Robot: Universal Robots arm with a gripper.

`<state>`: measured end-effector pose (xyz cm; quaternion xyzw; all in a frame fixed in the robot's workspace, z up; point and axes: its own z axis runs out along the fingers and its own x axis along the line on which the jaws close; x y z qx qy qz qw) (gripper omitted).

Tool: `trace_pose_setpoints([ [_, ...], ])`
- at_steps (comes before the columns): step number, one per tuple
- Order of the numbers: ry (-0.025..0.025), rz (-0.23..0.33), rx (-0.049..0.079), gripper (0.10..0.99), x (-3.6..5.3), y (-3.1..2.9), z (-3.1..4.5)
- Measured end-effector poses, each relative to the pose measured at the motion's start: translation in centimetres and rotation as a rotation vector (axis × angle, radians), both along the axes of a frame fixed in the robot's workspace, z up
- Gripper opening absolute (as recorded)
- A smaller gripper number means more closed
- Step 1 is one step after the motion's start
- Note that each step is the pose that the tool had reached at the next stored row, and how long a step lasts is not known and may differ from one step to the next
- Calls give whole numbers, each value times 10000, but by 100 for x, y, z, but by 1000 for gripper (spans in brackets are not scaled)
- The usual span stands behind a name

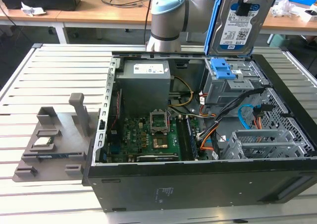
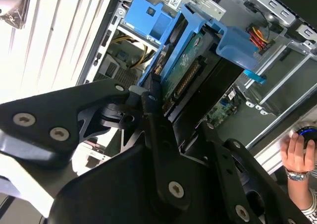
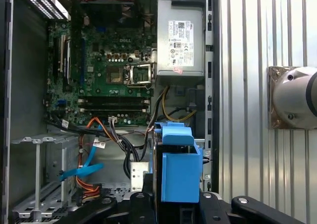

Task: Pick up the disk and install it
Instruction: 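Pick up the disk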

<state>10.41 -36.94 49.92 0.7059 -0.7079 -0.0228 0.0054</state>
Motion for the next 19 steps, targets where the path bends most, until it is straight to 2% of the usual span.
trace_pose_setpoints([
  [4, 0, 0, 1, 357, 0, -141, -2],
  [8, -1, 0, 0, 357, 0, -225, -4],
  [17, 0, 0, 0, 357, 0, -362, -10],
  [19, 0, 0, 1, 357, 0, -414, -13],
])
